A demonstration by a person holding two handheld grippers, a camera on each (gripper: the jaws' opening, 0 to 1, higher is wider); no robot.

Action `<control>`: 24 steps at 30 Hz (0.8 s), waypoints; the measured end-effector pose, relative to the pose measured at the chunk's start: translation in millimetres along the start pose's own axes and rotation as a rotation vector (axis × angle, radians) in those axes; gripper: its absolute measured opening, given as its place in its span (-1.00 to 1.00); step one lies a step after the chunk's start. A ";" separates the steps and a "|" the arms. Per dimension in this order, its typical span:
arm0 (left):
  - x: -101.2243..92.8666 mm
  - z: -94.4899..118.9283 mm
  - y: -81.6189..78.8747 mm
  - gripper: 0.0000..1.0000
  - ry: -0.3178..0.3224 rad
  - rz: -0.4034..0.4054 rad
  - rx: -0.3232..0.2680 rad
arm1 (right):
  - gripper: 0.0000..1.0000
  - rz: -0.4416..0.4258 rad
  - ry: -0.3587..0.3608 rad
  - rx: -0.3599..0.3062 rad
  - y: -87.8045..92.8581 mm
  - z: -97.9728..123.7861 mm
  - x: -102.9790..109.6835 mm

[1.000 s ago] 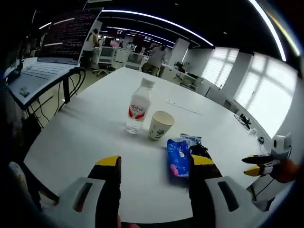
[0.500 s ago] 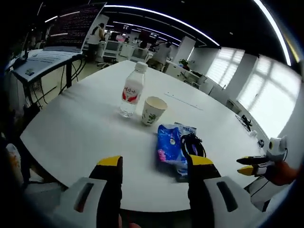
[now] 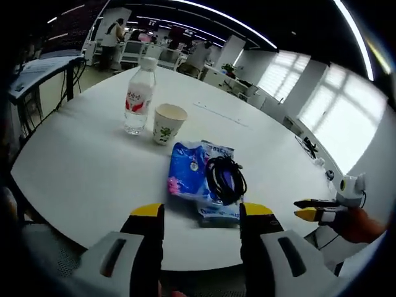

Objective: Arrange the tabletop items into an orderly group along one side of the table until the central work area is clear of visible clutter.

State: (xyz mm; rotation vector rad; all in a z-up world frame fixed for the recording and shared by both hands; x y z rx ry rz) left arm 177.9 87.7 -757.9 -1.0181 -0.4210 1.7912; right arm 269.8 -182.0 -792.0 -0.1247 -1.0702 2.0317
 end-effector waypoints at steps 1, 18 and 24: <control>-1.4 -2.5 0.6 -0.08 0.000 -0.006 0.016 | -0.14 -0.003 0.004 -0.004 0.6 0.3 -1.0; -18.2 -61.2 -33.8 -0.26 0.129 -0.162 0.152 | -0.16 -0.157 0.158 -0.045 13.5 25.8 -1.8; -21.7 -79.8 -39.5 -0.32 0.153 -0.193 0.198 | -0.16 -0.198 0.201 -0.042 17.4 28.7 10.2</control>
Point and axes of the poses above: the point that each gripper's makers call its tool centre point, and the gripper's own axes: z roughly backward along the fingers, x roughly to its left, y roughly out of its underside, the point moved 5 cm from there along z, roughly backward along the fingers, and after that the axes turned 3 degrees about z, right-handed, at the moved point
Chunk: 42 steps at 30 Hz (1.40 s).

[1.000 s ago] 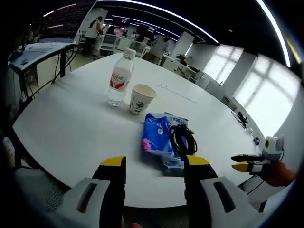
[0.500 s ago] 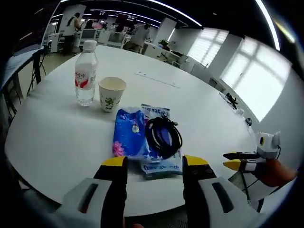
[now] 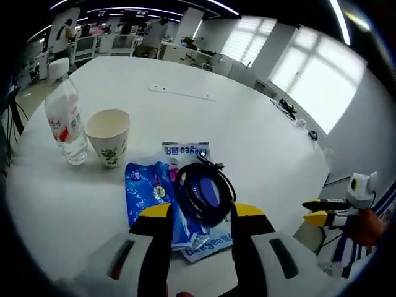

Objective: Arrange the tabletop items into an orderly group along one side of the table until the central work area is clear of visible clutter.

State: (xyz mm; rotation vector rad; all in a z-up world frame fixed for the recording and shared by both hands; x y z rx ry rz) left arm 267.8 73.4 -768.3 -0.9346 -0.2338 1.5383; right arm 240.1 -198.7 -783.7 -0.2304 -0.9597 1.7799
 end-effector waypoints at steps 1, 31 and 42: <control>-0.1 -2.6 -0.7 -0.33 0.005 0.001 0.007 | -0.16 -0.004 0.004 -0.002 -0.1 1.4 2.2; 12.8 -51.8 -7.1 -1.00 0.061 0.156 0.071 | -0.18 -0.014 -0.040 0.025 -13.9 -20.2 43.2; 1.0 -44.0 -5.5 -1.00 0.094 0.219 0.043 | -0.26 -0.001 -0.094 0.072 -15.2 -41.1 54.6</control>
Point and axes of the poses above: the point that each gripper's makers call its tool centre point, and the gripper's own axes: z roughly backward along the fingers, x roughly to its left, y roughly out of its underside, the point moved 5 cm from there along z, roughly backward along the fingers, and after that the axes turned 3 degrees about z, right-handed, at the moved point
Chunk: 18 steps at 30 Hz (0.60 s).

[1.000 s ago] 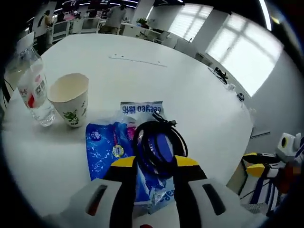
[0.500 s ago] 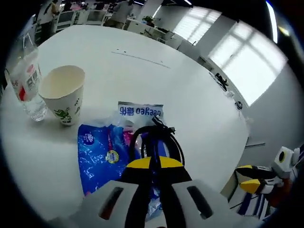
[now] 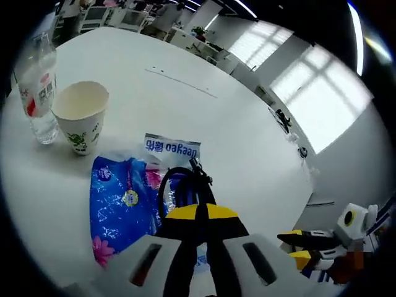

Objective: Arrange the tabletop items into an orderly group along one side of the table until the central work area is clear of visible clutter.

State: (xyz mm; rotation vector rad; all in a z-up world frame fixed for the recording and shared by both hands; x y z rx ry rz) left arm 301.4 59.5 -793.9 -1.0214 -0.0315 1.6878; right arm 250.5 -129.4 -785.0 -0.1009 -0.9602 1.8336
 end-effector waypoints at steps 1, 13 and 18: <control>-1.1 1.3 0.6 -1.00 0.001 0.000 -0.002 | -0.26 -0.003 -0.004 0.005 -0.7 -2.4 1.0; -20.1 11.8 16.8 -1.00 -0.006 -0.019 0.021 | -0.57 -0.003 -0.008 0.048 -7.6 -47.3 -2.0; -23.8 18.5 23.4 -1.00 -0.023 -0.057 0.041 | -0.55 -0.016 -0.026 0.045 -16.1 -62.4 0.5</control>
Point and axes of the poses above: the point that each gripper's makers call its tool centre point, and the gripper's own axes: z roughly backward along the fingers, x roughly to its left, y roughly out of its underside, the point moved 5 cm from there along z, roughly backward along the fingers, and after that the axes turned 3 degrees about z, right-handed, at the moved point
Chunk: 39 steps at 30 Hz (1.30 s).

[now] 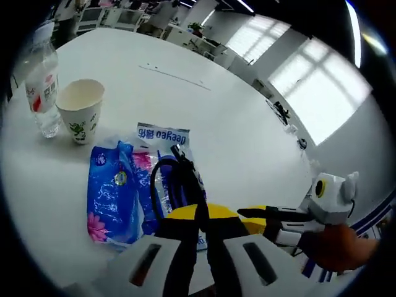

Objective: Arrange the tabletop items into an orderly group along one side of the table until the central work area is clear of visible clutter.

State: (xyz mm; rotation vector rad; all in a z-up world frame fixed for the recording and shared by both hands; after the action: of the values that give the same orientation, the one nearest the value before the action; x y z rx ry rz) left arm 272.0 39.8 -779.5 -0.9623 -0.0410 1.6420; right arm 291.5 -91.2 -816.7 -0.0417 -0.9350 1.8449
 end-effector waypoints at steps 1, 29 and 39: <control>-0.2 0.5 1.0 -1.00 -0.002 0.000 0.003 | -0.55 0.004 -0.005 0.001 -0.3 -3.4 0.3; 4.5 20.0 19.9 -0.91 -0.127 -0.230 0.105 | -0.55 0.070 -0.053 0.014 2.1 -38.6 6.4; 22.4 4.9 22.1 -0.69 -0.168 -0.175 0.108 | -0.60 0.044 -0.045 0.020 4.0 -40.7 1.7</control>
State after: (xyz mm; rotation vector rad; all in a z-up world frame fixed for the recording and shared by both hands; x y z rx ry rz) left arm 251.6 53.4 -799.9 -0.7172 -0.1454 1.5427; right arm 304.9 -67.0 -847.0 -0.0091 -0.9538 1.9027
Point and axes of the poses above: the point that each gripper's makers call its tool centre point, and the gripper's own axes: z roughly backward along the fingers, x roughly to its left, y roughly out of its underside, the point moved 5 cm from there along z, roughly backward along the fingers, and after that the axes turned 3 degrees about z, right-handed, at the moved point
